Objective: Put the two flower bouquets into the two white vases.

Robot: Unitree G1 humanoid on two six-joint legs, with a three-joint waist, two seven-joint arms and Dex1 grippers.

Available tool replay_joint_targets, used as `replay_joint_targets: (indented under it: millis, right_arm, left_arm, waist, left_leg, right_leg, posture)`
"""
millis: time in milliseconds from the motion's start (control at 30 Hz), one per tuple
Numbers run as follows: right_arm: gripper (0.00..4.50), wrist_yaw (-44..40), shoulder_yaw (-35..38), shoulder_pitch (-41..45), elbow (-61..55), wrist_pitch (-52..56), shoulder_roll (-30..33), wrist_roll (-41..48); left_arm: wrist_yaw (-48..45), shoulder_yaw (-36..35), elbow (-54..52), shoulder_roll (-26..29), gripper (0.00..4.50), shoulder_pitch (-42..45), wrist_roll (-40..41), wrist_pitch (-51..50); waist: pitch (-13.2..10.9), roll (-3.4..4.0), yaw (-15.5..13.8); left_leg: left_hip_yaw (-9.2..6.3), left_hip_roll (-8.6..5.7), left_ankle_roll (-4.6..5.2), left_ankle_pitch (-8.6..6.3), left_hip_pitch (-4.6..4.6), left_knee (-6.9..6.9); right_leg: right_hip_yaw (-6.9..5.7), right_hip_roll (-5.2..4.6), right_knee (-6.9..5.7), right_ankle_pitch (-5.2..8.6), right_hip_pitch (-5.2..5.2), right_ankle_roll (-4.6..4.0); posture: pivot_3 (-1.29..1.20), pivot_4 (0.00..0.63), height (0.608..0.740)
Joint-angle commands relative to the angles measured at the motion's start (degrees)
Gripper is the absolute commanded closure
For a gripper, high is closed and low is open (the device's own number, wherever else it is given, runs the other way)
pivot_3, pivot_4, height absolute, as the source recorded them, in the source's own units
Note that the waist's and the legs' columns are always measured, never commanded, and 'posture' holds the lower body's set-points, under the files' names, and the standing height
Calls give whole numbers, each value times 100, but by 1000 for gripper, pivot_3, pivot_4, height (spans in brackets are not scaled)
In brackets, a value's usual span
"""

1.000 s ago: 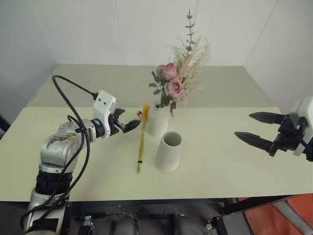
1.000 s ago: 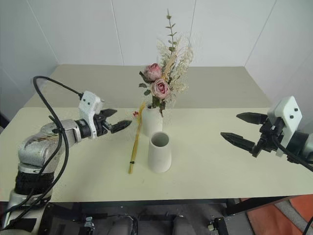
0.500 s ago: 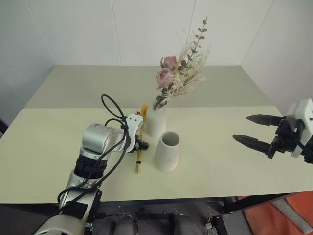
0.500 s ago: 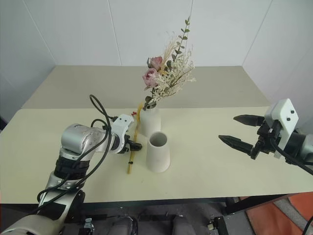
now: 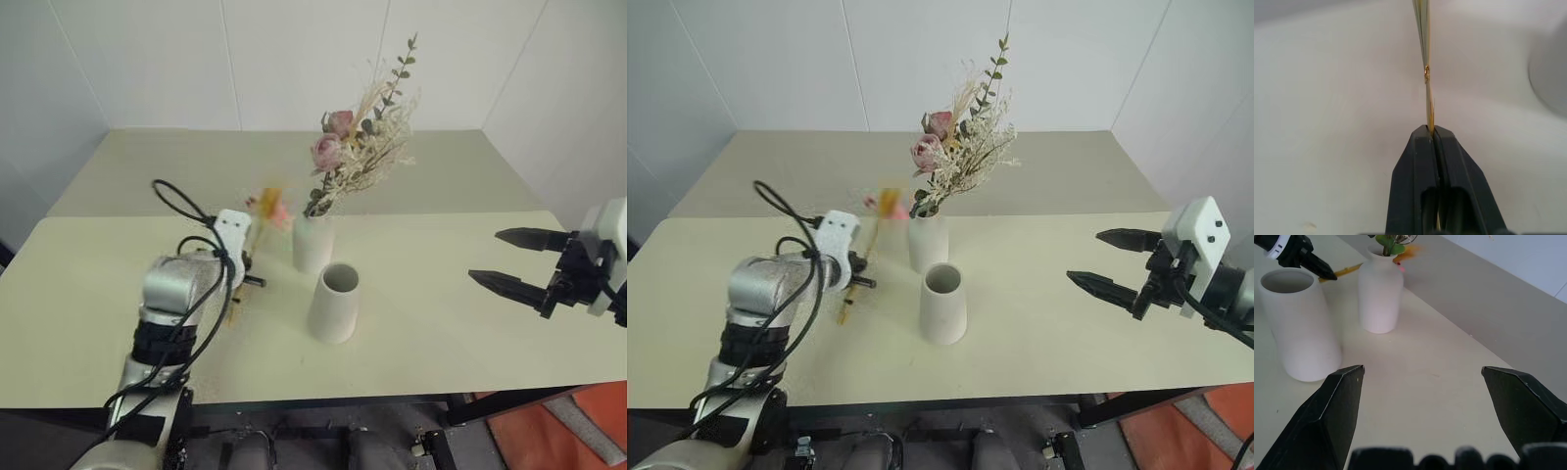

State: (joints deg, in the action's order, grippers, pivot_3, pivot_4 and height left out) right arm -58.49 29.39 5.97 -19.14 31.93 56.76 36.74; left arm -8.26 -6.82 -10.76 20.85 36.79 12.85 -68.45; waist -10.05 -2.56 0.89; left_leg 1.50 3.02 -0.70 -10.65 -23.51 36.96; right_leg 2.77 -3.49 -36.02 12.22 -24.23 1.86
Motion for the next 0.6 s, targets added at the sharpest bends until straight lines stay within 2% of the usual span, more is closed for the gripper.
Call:
replay_joint_targets:
  millis: [33,167,333,433,600]
  right_arm:
    - [0,-24,151,135,-10,-150,104,16]
    - [0,-2,32,290,56,-167,107,-12]
    - [0,-14,41,308,33,-154,102,-19]
    - [0,-7,122,250,-20,-130,97,-12]
    - [0,24,289,99,-147,-75,83,34]
  left_arm:
    - [-175,-720,-693,-183,4470,-192,206,1762]
    - [-951,-1795,-1185,-625,4470,111,1907,2221]
    - [-1722,-2112,-1159,-626,4470,436,3627,2132]
    - [-2057,-1900,-1180,-601,4470,437,4091,2267]
    - [-2926,-935,-1085,-699,4470,332,3883,2890]
  waist:
    - [0,0,-17]
    - [0,0,-75]
    - [0,1,-77]
    - [0,0,-56]
    - [0,0,-56]
  left_leg:
    - [0,0,0,0,0,1]
    - [3,-2,0,0,-10,6]
    - [2,-3,0,0,-11,8]
    - [2,-3,0,0,-7,8]
    - [2,-4,0,1,-4,9]
  right_leg:
    - [0,-1,1,0,1,0]
    - [-3,-5,6,-1,3,-1]
    - [-4,-4,6,0,4,3]
    - [-3,-4,4,0,6,4]
    - [-3,-3,6,0,10,4]
  posture:
    - [0,150,740]
    - [0,150,740]
    - [0,150,740]
    - [0,150,740]
    - [0,150,740]
